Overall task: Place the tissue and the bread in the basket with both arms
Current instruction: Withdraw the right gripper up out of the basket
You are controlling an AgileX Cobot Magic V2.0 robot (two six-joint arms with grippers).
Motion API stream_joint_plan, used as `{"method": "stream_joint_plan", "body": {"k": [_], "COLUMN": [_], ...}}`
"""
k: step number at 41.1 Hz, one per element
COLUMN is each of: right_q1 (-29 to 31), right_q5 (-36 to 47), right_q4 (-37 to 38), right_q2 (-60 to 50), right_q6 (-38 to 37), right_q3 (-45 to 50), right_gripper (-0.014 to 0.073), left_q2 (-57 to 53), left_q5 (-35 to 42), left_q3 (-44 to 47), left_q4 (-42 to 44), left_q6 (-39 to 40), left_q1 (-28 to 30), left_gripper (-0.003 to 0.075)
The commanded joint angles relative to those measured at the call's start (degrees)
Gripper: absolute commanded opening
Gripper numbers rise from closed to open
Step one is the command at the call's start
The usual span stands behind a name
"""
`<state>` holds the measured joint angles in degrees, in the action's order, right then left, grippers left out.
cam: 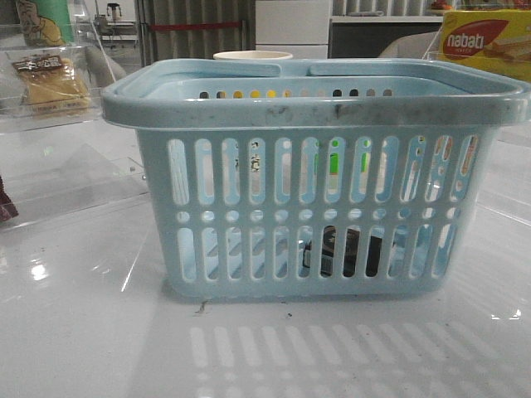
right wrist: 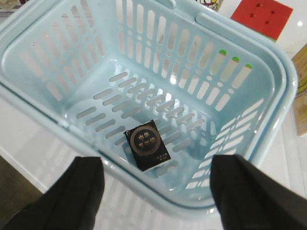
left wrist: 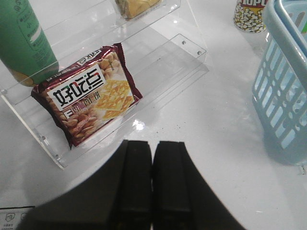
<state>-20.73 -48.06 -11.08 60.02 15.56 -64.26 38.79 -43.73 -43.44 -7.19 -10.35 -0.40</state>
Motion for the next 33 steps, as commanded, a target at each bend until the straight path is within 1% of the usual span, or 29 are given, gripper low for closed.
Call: {"method": "stream_joint_plan", "body": {"k": [1, 11, 15, 22, 33], "right_q1": [-0.1, -0.1, -0.1, -0.1, -0.1], "right_q5": [3.9, 3.7, 3.3, 2.5, 2.5], "right_q4": [-0.7, -0.7, -0.7, 0.2, 1.2], "right_q2": [-8.2, -26.5, -31.1, -34.2, -34.2], "right_q6": [0.9, 0.9, 0.3, -4.8, -5.0], "right_q3": [3.3, 15.6, 18.8, 22.4, 23.9], "right_gripper": [0.0570, 0.0570, 0.0570, 0.0570, 0.0570], "left_q2": [0.1, 0.1, 0.1, 0.1, 0.1], "left_q5": [4.2, 4.2, 4.4, 5.0, 9.2], "left_q3": [-1.7, -1.7, -1.7, -1.7, -1.7], "left_q4": [-0.6, -0.6, -0.6, -0.9, -1.3], "left_q6": [0.2, 0.2, 0.2, 0.2, 0.2], "left_q1": [0.0, 0.0, 0.0, 0.0, 0.0], "left_gripper": [0.0109, 0.0109, 0.0109, 0.0109, 0.0109]}}
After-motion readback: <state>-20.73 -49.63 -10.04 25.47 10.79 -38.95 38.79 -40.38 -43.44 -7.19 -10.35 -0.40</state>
